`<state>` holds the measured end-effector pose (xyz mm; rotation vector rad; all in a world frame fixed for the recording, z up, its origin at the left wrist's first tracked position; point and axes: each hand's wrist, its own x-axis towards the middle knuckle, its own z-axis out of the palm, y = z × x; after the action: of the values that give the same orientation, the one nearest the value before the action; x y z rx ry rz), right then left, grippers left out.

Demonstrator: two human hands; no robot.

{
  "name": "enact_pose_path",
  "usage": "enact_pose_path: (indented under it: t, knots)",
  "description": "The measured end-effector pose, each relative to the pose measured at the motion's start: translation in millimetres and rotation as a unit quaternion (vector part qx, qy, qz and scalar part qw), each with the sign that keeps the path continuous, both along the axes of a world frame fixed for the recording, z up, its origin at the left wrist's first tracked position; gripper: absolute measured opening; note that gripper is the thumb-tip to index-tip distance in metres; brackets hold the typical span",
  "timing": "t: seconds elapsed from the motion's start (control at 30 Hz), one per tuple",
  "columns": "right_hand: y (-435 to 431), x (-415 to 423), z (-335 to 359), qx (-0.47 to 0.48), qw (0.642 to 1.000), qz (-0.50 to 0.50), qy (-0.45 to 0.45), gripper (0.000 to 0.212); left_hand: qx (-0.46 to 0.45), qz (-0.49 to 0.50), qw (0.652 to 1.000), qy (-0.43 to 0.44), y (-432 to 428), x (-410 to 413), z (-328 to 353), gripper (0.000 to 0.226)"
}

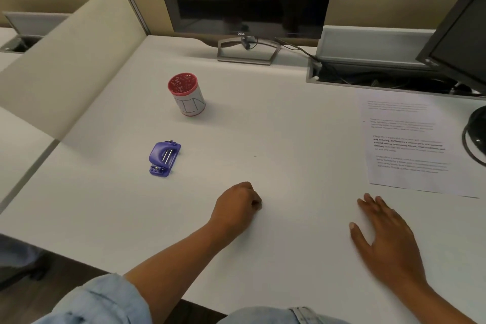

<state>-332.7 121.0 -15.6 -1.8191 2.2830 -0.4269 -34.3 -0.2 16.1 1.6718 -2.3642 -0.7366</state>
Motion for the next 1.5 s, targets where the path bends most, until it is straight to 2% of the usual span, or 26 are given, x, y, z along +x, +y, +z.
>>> enact_pose_path:
  t: [0.27,0.43,0.63,0.9,1.03,1.27,1.4,1.5]
  knots:
    - [0,-3,-2,0.007,1.000,0.012,-0.011,0.054,-0.016,0.013,0.997,-0.070,2,-11,4,0.017]
    - [1,-6,-3,0.007,1.000,0.015,-0.018,0.057,-0.026,0.022,0.997,-0.067,10,-11,-4,0.015]
    - [0,-9,-4,-0.002,0.999,0.027,-0.026,0.056,0.008,0.076,0.997,0.033,7,-4,-7,0.014]
    - [-61,21,27,-0.060,0.985,-0.011,-0.160,0.035,0.013,0.143,0.966,0.216,-35,40,-4,0.019]
    - [-108,66,41,-0.039,0.975,0.014,-0.219,0.024,0.040,0.190,0.941,0.278,-63,61,-13,0.018]
    - [-167,140,48,0.034,0.987,0.070,-0.141,0.020,0.067,0.154,0.940,0.296,-73,78,-28,0.016]
    - [-188,166,51,0.069,0.991,0.045,-0.107,0.025,0.092,0.144,0.934,0.315,-76,81,-28,0.017]
    - [-196,173,49,0.089,0.992,0.033,-0.078,0.022,0.080,0.117,0.943,0.300,-78,83,-28,0.014]
